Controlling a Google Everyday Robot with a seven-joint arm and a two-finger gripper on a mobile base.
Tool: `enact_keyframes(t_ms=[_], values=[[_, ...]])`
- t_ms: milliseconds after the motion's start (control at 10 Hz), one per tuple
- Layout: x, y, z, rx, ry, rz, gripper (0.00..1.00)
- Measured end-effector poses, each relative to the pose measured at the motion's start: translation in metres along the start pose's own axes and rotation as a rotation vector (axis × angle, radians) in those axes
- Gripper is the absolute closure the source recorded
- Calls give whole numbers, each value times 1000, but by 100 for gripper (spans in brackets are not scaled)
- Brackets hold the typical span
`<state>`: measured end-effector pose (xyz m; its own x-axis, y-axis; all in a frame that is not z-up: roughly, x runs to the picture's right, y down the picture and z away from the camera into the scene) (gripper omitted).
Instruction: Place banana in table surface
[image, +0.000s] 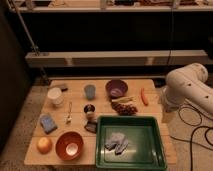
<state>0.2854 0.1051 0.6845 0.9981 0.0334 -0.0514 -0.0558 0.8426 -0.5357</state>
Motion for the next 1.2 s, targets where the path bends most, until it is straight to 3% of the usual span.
enact_keyframes(t_ms=[500, 700, 800, 900, 1200], values=[[2, -2, -1, 6, -7, 7, 35], [6, -12, -6, 20, -69, 55, 35], [5, -26, -10, 36, -122, 89, 35], [3, -55, -14, 63, -198, 132, 35], [-13, -125, -25, 110, -354, 195, 35]])
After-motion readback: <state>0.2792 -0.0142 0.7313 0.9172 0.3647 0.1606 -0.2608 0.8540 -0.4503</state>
